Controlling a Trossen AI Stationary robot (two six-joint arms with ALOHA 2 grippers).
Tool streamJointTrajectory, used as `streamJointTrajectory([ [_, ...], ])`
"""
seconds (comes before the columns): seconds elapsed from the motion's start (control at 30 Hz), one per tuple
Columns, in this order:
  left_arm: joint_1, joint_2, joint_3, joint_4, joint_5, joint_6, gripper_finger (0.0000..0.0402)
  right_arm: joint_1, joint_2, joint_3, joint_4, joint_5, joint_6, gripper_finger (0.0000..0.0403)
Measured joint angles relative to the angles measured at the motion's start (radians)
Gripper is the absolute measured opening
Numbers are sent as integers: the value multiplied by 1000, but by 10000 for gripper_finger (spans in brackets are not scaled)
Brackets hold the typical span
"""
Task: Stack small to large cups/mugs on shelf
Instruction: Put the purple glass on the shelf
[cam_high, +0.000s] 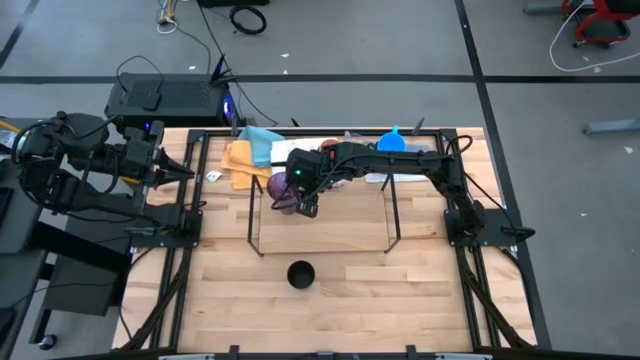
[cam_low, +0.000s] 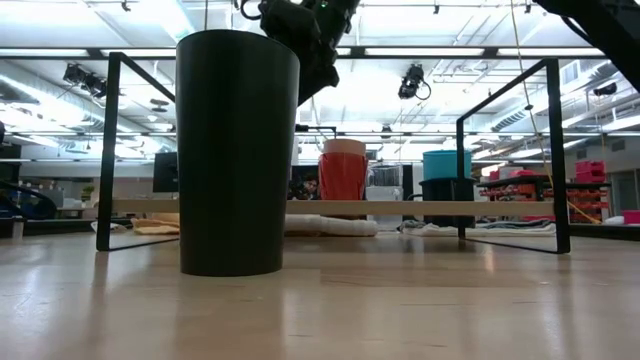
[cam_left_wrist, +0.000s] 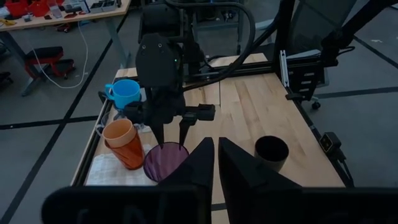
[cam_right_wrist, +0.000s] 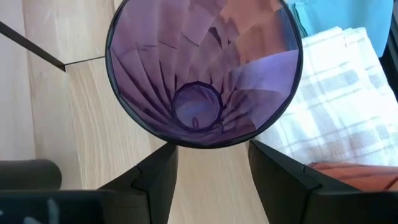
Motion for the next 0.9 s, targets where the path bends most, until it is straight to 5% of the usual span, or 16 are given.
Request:
streamJointTrajectory([
  [0.9, 0, 0, 0, 2, 0, 3, 38, 3, 0, 0, 36, -19, 41, 203],
])
